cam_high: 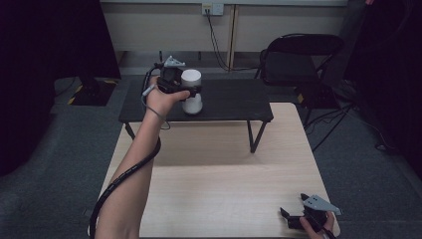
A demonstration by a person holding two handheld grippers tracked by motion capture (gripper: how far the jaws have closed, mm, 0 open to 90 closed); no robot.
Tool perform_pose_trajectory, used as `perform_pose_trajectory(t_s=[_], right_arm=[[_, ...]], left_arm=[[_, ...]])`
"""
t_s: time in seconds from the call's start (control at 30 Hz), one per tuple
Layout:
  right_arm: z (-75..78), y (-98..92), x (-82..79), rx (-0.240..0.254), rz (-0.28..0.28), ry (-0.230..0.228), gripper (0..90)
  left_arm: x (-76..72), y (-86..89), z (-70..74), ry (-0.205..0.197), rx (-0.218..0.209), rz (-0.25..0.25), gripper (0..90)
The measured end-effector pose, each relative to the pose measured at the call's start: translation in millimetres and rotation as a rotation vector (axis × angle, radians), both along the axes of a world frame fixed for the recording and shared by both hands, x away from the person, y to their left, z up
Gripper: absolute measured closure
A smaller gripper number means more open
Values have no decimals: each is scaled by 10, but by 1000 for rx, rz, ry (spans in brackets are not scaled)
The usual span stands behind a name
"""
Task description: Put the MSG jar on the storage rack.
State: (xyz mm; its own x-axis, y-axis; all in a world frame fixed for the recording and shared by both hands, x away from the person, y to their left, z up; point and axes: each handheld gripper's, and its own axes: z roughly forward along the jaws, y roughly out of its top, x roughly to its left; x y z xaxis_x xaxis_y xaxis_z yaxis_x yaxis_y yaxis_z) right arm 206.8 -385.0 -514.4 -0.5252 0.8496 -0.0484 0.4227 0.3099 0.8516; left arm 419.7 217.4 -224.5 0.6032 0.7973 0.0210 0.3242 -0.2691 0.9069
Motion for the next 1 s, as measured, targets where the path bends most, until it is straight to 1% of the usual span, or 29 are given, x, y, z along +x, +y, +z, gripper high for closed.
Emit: perform_pose_trajectory(t_s=[0.07,0.1,0.2,0.3,0.37,0.5,0.53,0.57,0.6,0.63,0.67,0.73,0.77,0.83,0.87,1.0], right_arm=[[0,-1,2,0,1,0,0],[0,-1,2,0,1,0,0],[0,-1,2,0,1,0,0],[1,-1,2,0,1,0,0],[1,-1,2,0,1,0,0],[1,-1,2,0,1,0,0],[1,-1,2,0,1,0,0],[0,0,1,0,1,0,0],[0,-1,2,0,1,0,0],[0,-1,2,0,1,0,0],[0,0,1,0,1,0,0],[-1,-1,1,0,1,0,0],[0,-1,2,0,1,0,0],[0,-1,1,0,1,0,0],[0,-1,2,0,1,0,0],[0,-1,1,0,1,0,0]], left_arm=[[1,7,-19,-5,-5,-3,341],[-1,11,-29,-4,-14,0,341],[4,34,-28,-3,-11,-5,340],[9,51,-43,-1,-24,-7,339],[7,56,-37,4,-25,-4,338],[2,56,-42,0,-23,-8,334],[1,55,-45,3,-31,-5,319],[-7,33,-37,8,-28,7,273],[-27,0,-19,7,-8,22,201],[-42,-19,-5,9,9,28,152],[-57,-27,4,15,15,35,143],[-111,-15,-16,10,-5,46,59],[-150,-1,-24,5,-9,45,44],[-249,0,-29,-3,9,51,38],[-296,10,-32,0,20,48,30],[-522,97,-107,6,22,27,24]])
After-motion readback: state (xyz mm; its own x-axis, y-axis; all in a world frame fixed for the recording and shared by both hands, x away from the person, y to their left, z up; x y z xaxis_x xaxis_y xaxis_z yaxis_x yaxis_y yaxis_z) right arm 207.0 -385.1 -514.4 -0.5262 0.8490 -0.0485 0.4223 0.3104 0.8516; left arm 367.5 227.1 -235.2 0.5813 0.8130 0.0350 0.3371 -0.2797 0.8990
